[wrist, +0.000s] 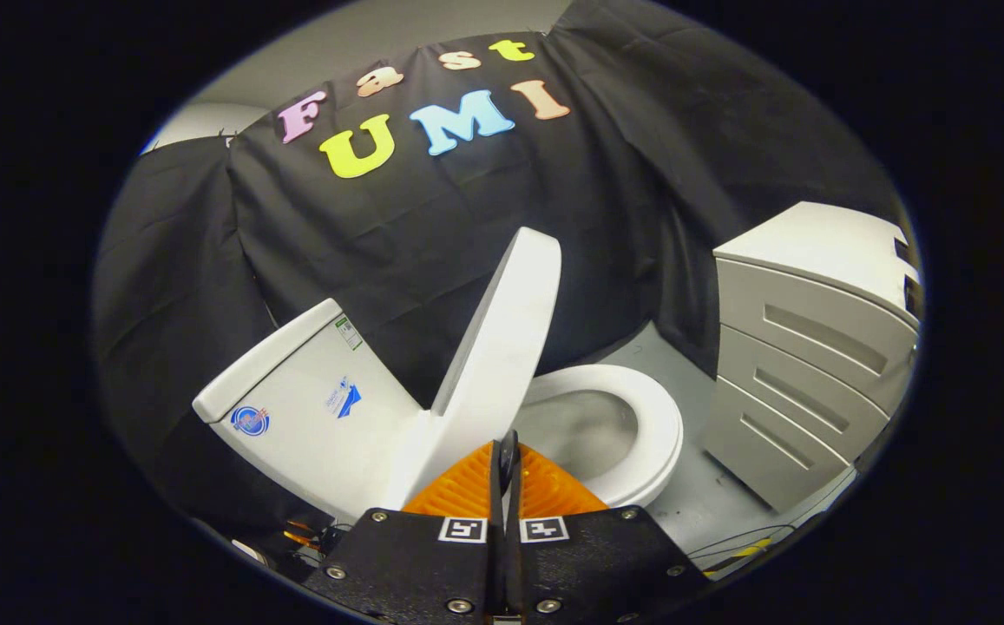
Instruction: Open the toilet lid.
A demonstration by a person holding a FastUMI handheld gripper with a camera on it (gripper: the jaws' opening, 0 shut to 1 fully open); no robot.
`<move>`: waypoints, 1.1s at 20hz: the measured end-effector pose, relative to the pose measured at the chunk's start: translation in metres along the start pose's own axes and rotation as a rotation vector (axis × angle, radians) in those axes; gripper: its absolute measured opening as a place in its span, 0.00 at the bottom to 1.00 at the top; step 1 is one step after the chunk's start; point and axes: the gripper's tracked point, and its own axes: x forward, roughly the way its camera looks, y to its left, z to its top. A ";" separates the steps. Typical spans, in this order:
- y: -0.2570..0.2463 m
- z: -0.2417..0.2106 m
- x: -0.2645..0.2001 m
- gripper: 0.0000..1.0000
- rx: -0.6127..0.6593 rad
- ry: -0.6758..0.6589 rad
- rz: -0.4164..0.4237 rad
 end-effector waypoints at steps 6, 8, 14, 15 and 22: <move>0.039 0.016 -0.006 0.00 -0.148 -0.065 0.025; 0.052 0.020 -0.008 0.00 -0.178 -0.082 0.033; 0.096 0.030 -0.013 0.00 -0.285 -0.135 0.078; 0.104 0.031 -0.013 0.00 -0.299 -0.140 0.088; 0.154 0.032 -0.013 0.00 -0.386 -0.158 0.145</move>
